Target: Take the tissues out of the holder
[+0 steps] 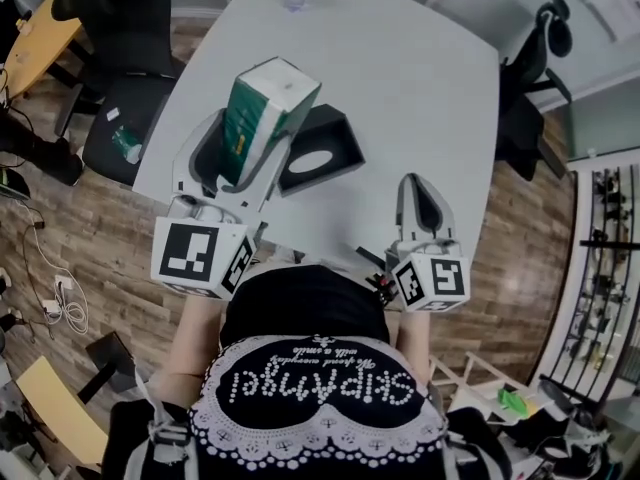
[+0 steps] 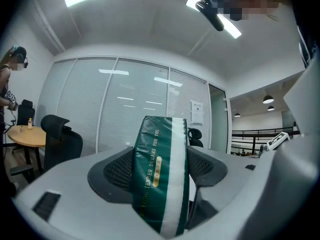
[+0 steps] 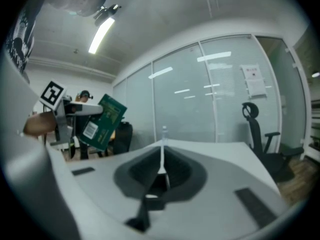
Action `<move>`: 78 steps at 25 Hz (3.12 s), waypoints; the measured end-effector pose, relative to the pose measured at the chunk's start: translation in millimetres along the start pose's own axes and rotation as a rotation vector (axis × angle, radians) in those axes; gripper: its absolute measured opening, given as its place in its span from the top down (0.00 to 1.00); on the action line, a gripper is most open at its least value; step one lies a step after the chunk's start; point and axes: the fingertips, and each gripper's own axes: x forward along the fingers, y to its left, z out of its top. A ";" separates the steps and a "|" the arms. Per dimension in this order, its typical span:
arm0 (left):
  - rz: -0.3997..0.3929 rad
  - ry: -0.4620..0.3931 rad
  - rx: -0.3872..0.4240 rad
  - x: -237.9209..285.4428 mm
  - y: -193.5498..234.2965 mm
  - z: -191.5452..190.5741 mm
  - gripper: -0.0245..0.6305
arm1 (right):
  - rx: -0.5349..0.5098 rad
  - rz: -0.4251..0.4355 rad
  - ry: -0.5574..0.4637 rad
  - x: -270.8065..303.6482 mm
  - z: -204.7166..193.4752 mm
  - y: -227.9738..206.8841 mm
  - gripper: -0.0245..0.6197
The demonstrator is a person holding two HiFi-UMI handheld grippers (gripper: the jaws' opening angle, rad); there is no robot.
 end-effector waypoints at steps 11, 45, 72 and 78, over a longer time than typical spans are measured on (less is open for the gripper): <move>0.081 -0.047 -0.033 -47.4 43.6 1.6 0.44 | 0.009 -0.029 -0.068 5.1 25.9 22.9 0.90; 0.104 0.019 -0.074 -104.1 44.3 -54.5 0.44 | -0.027 -0.065 -0.074 -30.0 30.6 21.6 0.90; 0.024 0.011 -0.062 -93.7 29.2 -47.7 0.44 | -0.019 -0.126 -0.077 -49.0 32.0 11.0 0.90; 0.018 0.014 -0.065 -93.8 28.3 -49.1 0.44 | -0.015 -0.125 -0.070 -48.4 29.0 11.6 0.90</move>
